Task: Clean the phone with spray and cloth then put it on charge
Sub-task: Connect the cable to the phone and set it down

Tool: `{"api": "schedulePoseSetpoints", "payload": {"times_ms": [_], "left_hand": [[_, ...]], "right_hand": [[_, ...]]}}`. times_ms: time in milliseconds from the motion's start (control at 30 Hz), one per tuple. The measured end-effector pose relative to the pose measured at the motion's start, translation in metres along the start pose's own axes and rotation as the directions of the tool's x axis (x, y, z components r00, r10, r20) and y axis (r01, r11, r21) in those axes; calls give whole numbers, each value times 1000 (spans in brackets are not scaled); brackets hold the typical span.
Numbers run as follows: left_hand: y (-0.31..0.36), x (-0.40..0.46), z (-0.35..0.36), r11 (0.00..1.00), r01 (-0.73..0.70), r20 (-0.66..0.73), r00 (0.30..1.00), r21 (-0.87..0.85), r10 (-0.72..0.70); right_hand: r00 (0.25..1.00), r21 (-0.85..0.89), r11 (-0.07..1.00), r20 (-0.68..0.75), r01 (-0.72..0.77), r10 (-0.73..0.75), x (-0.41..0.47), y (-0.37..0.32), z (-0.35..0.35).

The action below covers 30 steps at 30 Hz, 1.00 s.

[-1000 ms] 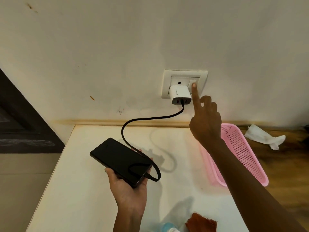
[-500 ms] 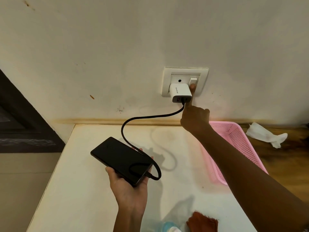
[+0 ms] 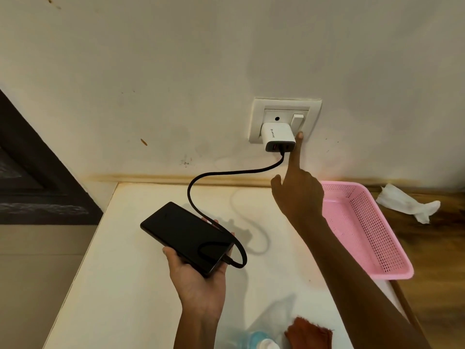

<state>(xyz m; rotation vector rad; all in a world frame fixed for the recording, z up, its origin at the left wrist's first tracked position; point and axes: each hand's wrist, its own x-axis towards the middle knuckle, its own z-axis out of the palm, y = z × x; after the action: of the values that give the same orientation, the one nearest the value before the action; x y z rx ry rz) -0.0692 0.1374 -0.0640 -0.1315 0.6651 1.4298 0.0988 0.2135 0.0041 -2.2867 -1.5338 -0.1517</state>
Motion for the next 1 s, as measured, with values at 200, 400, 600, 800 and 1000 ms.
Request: {"api": "schedulePoseSetpoints", "payload": {"times_ms": [200,400,600,800,1000], "left_hand": [[-1,-1,-2,1000,-2,1,1000,10,2],[-1,-2,0,1000,5,42,999,13,-5],[3,-7,3,999,22,99,995,34,-26],[3,-11,5,996,-9,144,990,92,-4],[4,-11,7,991,-51,157,987,123,31]], "right_hand": [[993,418,901,65,-117,99,-51,-6,-9],[908,701,612,414,-366,68,-88,-7,-3],[769,702,443,637,-557,-43,-100,-11,5],[723,693,411,683,-593,-109,-104,-9,7],[722,716,358,677,-600,-144,-105,-8,13]]}}
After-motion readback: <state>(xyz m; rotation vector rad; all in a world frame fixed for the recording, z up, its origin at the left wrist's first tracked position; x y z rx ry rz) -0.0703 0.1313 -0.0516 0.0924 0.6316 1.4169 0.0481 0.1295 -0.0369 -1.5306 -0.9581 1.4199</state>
